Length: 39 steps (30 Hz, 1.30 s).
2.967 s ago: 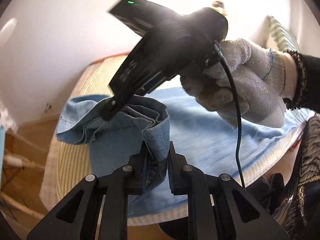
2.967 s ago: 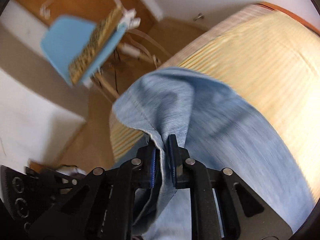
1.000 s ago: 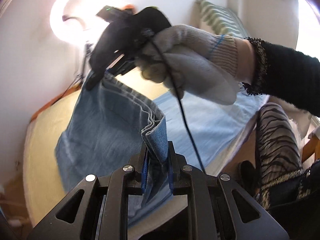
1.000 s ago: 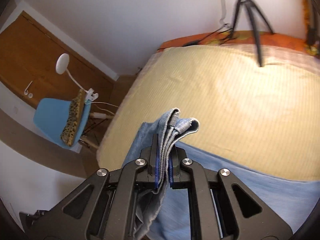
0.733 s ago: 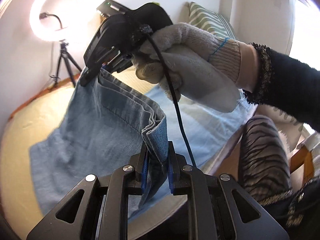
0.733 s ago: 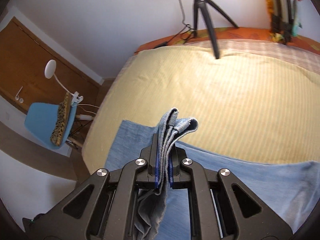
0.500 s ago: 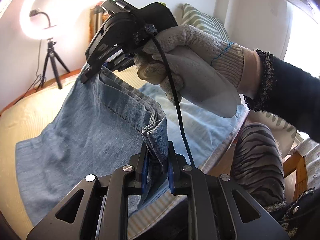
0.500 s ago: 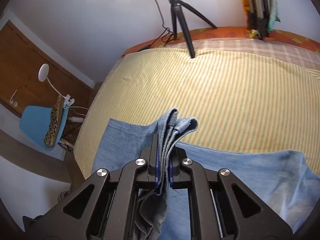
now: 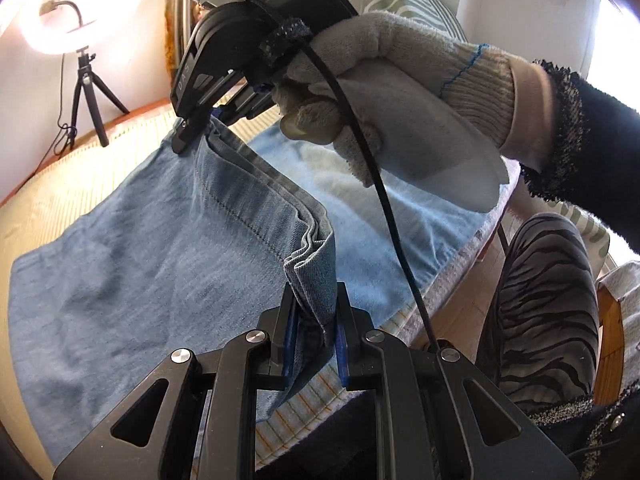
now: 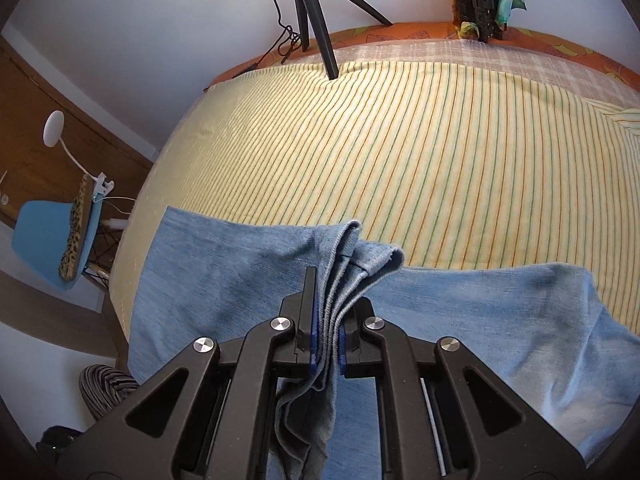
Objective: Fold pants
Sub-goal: 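Lift the jeans with both grippers and fold the hem over lengthwise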
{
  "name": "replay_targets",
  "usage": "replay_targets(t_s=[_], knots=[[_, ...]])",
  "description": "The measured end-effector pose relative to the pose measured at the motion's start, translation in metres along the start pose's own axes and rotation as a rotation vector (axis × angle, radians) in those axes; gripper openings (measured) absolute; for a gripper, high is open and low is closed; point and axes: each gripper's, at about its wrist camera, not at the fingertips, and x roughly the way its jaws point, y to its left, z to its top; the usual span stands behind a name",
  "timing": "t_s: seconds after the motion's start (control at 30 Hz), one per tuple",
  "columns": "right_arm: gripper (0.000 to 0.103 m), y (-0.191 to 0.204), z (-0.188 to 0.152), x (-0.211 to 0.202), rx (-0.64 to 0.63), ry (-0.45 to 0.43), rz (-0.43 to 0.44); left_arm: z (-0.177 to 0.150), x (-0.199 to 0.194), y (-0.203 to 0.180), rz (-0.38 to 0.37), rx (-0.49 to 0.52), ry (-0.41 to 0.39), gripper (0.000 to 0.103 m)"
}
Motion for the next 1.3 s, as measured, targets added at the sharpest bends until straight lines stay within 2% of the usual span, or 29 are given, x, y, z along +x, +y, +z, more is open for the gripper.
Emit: replay_targets(t_s=[0.3, 0.53, 1.3], knots=[[0.008, 0.007, 0.0, -0.007, -0.042, -0.009, -0.023, 0.002, 0.002, 0.001, -0.004, -0.014, -0.012, 0.014], [0.008, 0.006, 0.0, -0.027, -0.053, -0.051, -0.026, 0.012, -0.008, -0.003, -0.057, -0.043, -0.055, 0.014], [0.008, -0.075, -0.027, -0.135, 0.02, -0.175, -0.14, 0.065, 0.031, -0.075, -0.257, 0.092, -0.091, 0.014]])
